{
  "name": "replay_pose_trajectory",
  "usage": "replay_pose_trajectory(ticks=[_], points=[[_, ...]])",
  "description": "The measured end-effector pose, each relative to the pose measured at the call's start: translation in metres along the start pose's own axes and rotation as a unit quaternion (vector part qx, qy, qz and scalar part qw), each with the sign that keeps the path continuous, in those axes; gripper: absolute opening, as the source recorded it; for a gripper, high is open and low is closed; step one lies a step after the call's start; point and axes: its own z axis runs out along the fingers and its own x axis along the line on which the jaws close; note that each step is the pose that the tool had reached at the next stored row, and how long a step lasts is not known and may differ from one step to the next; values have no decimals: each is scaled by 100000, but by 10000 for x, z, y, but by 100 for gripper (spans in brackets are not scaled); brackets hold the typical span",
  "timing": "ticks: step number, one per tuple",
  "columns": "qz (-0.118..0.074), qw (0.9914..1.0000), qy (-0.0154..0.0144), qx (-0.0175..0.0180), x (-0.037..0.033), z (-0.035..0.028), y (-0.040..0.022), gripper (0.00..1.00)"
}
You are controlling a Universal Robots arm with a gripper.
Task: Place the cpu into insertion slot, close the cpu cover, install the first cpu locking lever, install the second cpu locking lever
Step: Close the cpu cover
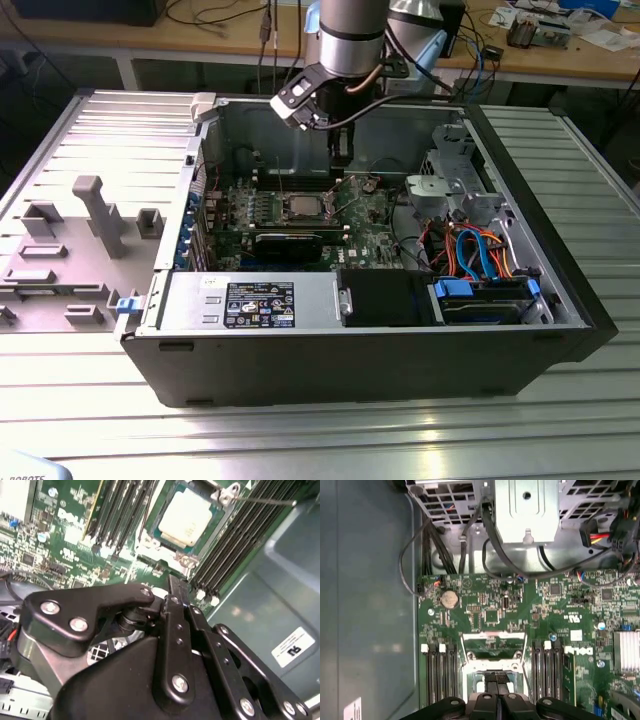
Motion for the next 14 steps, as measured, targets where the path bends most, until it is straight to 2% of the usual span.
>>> replay_pose_trajectory(ticks=[4,7,14], points=[[1,100000,7,-6,-6,4,16,11],[-115,100000,5,-4,-35,10,19,11],[-115,100000,3,1,-39,10,19,11]])
